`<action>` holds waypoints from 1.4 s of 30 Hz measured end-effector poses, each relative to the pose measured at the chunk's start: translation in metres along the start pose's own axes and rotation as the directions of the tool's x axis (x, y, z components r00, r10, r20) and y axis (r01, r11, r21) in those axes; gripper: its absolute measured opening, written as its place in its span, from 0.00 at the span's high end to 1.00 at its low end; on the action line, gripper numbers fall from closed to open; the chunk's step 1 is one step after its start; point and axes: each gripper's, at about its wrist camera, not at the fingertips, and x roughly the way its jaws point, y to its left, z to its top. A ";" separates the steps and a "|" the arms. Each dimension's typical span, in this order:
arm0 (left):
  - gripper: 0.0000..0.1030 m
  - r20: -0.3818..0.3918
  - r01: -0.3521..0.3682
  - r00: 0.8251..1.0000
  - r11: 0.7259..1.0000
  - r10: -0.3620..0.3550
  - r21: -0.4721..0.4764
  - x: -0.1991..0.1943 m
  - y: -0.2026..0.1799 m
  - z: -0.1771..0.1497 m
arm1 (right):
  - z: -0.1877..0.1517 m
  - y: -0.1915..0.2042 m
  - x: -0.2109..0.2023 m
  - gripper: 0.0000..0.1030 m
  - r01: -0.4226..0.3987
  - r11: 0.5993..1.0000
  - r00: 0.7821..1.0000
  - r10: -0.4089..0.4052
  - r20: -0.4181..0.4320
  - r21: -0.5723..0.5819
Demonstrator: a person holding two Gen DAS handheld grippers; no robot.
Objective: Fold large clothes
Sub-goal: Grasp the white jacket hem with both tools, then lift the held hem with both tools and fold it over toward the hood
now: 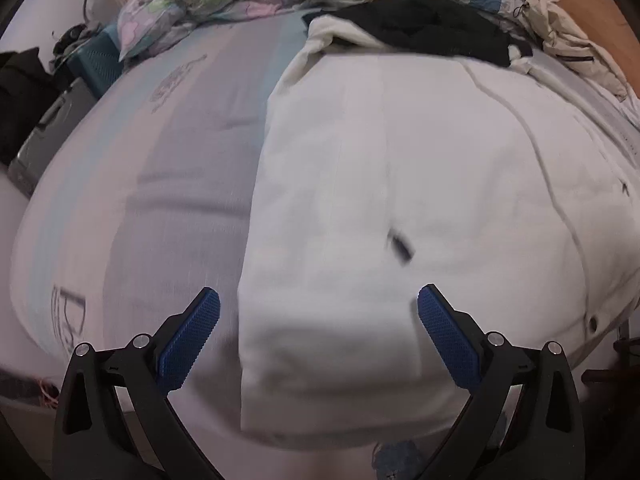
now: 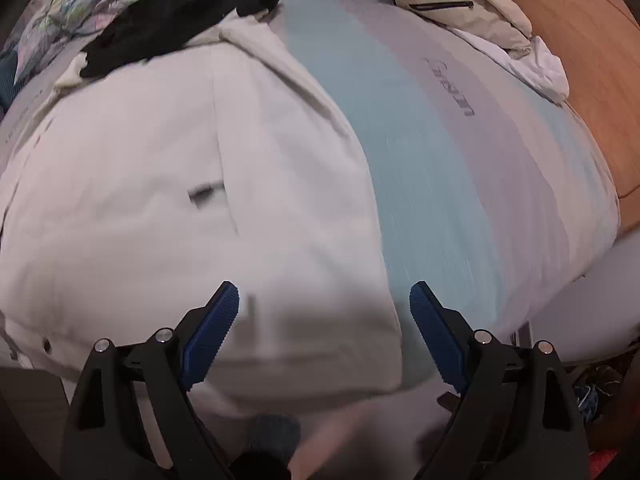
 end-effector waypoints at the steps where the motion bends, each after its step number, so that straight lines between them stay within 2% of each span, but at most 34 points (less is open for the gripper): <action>1: 0.06 -0.005 -0.005 1.000 1.000 0.005 0.004 0.003 0.001 -0.004 | -0.006 -0.001 0.001 0.18 -0.010 1.000 1.000 0.010 -0.009 0.002; 6: 0.06 -0.020 0.030 0.999 0.999 -0.030 -0.022 0.011 0.010 -0.016 | -0.023 -0.012 0.013 0.18 -0.040 0.999 0.999 0.040 -0.019 -0.002; 12: 0.05 -0.038 0.043 0.998 0.999 -0.045 -0.031 0.022 0.012 -0.021 | -0.025 -0.017 0.040 0.18 -0.074 0.996 0.995 0.077 -0.061 0.047; 16: 0.05 -0.040 0.086 0.995 0.994 -0.089 -0.072 0.029 0.019 -0.023 | -0.025 -0.015 0.046 0.16 -0.069 0.995 0.996 0.073 -0.055 0.072; 20: 0.06 -0.035 0.092 0.995 0.993 -0.095 -0.073 0.028 0.017 -0.023 | -0.026 -0.010 0.045 0.24 -0.065 0.996 0.997 0.068 -0.040 0.061; 23: 0.16 -0.027 0.122 0.992 0.989 -0.124 -0.082 0.025 0.017 -0.025 | -0.032 -0.006 0.042 0.38 -0.061 0.996 0.998 0.062 -0.027 0.058; 25: 0.25 -0.025 0.138 0.990 0.987 -0.141 -0.079 0.023 0.015 -0.026 | -0.033 -0.003 0.038 0.57 -0.079 0.994 0.996 0.081 -0.025 0.074; 28: 0.38 -0.023 0.141 0.989 0.984 -0.145 -0.108 0.020 0.019 -0.027 | -0.034 -0.001 0.035 0.73 -0.072 0.994 0.997 0.074 -0.026 0.077; 31: 0.58 -0.023 0.142 0.989 0.981 -0.146 -0.136 0.018 0.025 -0.026 | -0.032 -0.003 0.033 0.86 -0.079 0.992 0.996 0.082 -0.028 0.102; 33: 0.78 -0.029 0.146 0.988 0.982 -0.151 -0.123 0.016 0.025 -0.026 | -0.031 -0.003 0.031 0.90 -0.085 0.991 0.996 0.088 -0.023 0.103; 35: 0.90 -0.027 0.141 0.989 0.986 -0.143 -0.090 0.012 0.021 -0.026 | -0.031 0.001 0.027 0.92 -0.083 0.993 0.996 0.085 -0.016 0.089; 36: 0.93 -0.024 0.140 0.990 0.987 -0.142 -0.085 0.011 0.020 -0.025 | -0.031 0.004 0.025 0.93 -0.084 0.993 0.996 0.086 -0.012 0.083; 42: 0.97 -0.015 0.135 0.990 0.986 -0.137 -0.098 0.003 0.021 -0.022 | -0.029 0.010 0.013 0.95 -0.104 0.990 0.995 0.104 0.008 0.094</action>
